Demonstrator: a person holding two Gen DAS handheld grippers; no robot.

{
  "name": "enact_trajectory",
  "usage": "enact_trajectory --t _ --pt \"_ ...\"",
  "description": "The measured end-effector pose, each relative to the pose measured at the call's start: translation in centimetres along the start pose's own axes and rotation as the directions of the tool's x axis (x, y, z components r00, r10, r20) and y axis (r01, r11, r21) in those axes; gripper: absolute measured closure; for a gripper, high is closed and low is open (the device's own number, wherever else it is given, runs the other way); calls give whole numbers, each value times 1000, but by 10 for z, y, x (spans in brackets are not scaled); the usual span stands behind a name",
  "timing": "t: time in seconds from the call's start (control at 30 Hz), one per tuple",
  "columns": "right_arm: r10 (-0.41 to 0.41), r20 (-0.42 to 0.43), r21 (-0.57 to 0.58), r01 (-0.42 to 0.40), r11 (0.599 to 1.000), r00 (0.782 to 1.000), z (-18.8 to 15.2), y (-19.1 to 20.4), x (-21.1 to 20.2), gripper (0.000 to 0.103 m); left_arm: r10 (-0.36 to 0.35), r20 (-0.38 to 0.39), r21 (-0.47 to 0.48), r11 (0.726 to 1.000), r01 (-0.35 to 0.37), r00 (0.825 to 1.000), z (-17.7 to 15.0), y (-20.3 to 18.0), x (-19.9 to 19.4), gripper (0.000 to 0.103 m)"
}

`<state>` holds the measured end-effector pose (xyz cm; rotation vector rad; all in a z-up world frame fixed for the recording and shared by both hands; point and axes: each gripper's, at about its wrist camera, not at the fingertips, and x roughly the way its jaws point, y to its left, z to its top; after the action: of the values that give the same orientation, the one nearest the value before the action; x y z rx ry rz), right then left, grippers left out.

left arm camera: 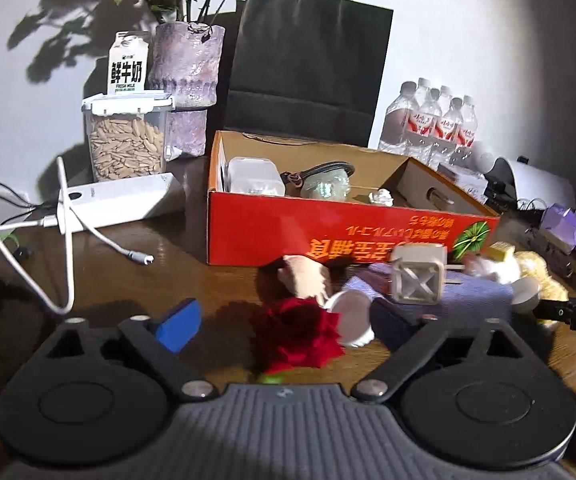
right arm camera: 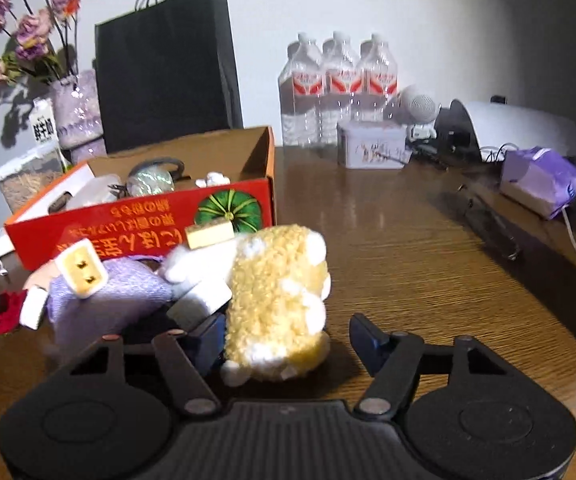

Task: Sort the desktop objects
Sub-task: 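Grasp the yellow plush sheep with the right tool while the left tool grasps the red rose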

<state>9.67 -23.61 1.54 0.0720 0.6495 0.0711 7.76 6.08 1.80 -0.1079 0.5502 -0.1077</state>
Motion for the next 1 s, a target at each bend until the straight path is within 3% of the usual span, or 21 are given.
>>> enact_trajectory --t 0.07,0.1,0.13,0.17,0.2,0.27,0.4,0.53,0.6,0.73,0.87,0.93,1.0 --pt "-1 -24 20 2 1000 1000 0 -1 9 40 -27 -33 -14 1000 27 999 -2 4 9 28" --pt "10 -32 25 -9 1000 999 -1 -1 12 52 -43 -56 -35 999 41 998 -3 8 13 29" --pt "4 -31 31 -3 1000 1000 -2 -1 13 52 -68 -74 -65 996 64 995 -4 12 17 32" --pt "-7 -20 26 8 1000 1000 -3 0 12 54 -85 -87 -91 993 77 993 -6 15 20 46" --pt "-26 -9 16 26 1000 1000 -4 1 9 56 -98 -97 -105 991 88 990 -6 18 21 53" --pt "-66 24 6 66 998 997 -5 2 0 57 -99 -87 -113 990 89 991 -7 20 18 60" --pt "-211 119 -110 225 968 970 -16 10 -24 57 -31 -81 -69 997 25 996 -13 12 3 61" --pt "-275 185 -173 306 936 944 -31 17 -55 57 41 -61 -9 999 -42 997 -19 -3 -25 64" --pt "-250 198 -193 288 938 948 -41 19 -78 57 61 -56 -4 998 -62 997 -22 -11 -42 65" --pt "-99 117 -110 112 988 988 -61 7 -115 57 60 -50 -27 998 -62 997 -32 -25 -79 66" --pt "23 47 -54 -21 998 999 -77 -2 -134 57 10 -69 -17 1000 -11 998 -50 -44 -105 67" --pt "-2 62 -77 7 997 998 -86 3 -143 57 -15 -71 7 1000 15 997 -58 -54 -114 67" --pt "-60 127 -186 84 979 990 -97 18 -151 57 -35 -77 17 999 37 996 -64 -63 -121 67"
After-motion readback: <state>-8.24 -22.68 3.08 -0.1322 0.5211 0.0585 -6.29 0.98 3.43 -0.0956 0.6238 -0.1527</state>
